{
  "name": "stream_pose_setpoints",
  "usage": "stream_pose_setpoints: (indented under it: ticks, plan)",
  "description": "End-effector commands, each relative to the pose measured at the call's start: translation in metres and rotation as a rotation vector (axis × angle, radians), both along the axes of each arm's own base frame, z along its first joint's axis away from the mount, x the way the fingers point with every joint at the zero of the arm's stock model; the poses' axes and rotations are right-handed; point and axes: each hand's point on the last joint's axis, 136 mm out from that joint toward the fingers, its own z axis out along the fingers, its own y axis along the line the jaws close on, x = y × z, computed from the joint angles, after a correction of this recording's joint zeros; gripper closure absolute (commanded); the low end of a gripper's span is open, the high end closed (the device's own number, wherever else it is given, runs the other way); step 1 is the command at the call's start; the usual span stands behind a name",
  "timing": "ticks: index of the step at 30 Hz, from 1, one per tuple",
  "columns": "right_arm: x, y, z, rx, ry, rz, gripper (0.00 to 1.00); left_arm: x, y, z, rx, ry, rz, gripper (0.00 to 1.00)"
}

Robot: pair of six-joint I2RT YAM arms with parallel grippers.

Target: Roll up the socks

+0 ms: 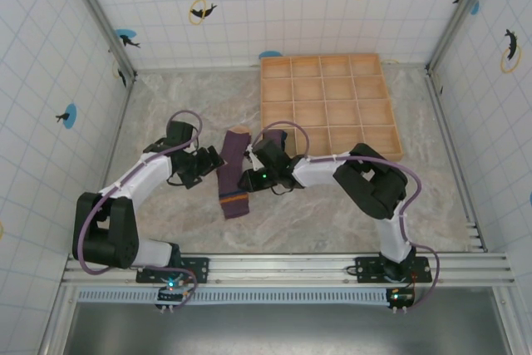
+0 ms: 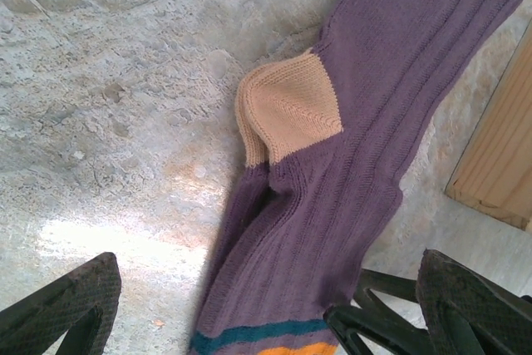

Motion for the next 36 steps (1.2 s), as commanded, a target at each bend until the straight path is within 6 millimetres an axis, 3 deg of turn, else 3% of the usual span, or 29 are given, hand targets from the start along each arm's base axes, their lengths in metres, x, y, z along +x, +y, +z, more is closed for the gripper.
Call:
stream_pose_setpoints:
  ticks: [1, 5, 10, 19, 21, 24, 26, 27, 33, 36]
  plan:
    - [-0.003, -0.009, -0.022, -0.085, 0.021, -0.034, 0.79, 0.0, -0.001, 0.007, -0.004, -0.006, -0.02, 0.06]
    - [-0.008, -0.021, -0.025, -0.12, 0.045, -0.079, 0.92, -0.001, 0.0, 0.006, -0.002, -0.01, -0.02, 0.06]
    - [-0.027, -0.025, -0.021, -0.139, 0.054, -0.056, 1.0, 0.005, -0.003, 0.007, -0.01, -0.024, -0.032, 0.07]
    - [-0.074, -0.039, -0.025, -0.197, 0.077, -0.006, 1.0, 0.018, -0.002, 0.002, 0.017, -0.035, -0.046, 0.07]
    - [-0.077, -0.042, -0.023, -0.205, 0.078, -0.022, 0.84, 0.019, -0.002, 0.0, 0.013, -0.033, -0.042, 0.08]
    - [-0.068, -0.043, -0.01, -0.173, 0.057, -0.068, 0.67, 0.023, -0.004, -0.004, 0.009, -0.031, -0.039, 0.08]
    - [-0.053, -0.043, -0.001, -0.153, 0.041, -0.117, 0.45, 0.028, -0.005, -0.008, 0.006, -0.025, -0.045, 0.09]
    - [-0.046, -0.043, 0.004, -0.137, 0.036, -0.139, 0.42, 0.03, -0.006, -0.01, 0.004, -0.018, -0.049, 0.1]
    - [0.006, -0.037, 0.02, -0.029, 0.017, -0.274, 0.42, 0.045, -0.012, -0.019, -0.014, -0.035, -0.054, 0.15]
    - [0.026, -0.031, 0.02, -0.003, 0.023, -0.318, 0.46, 0.048, -0.019, -0.024, -0.047, -0.033, -0.068, 0.25]
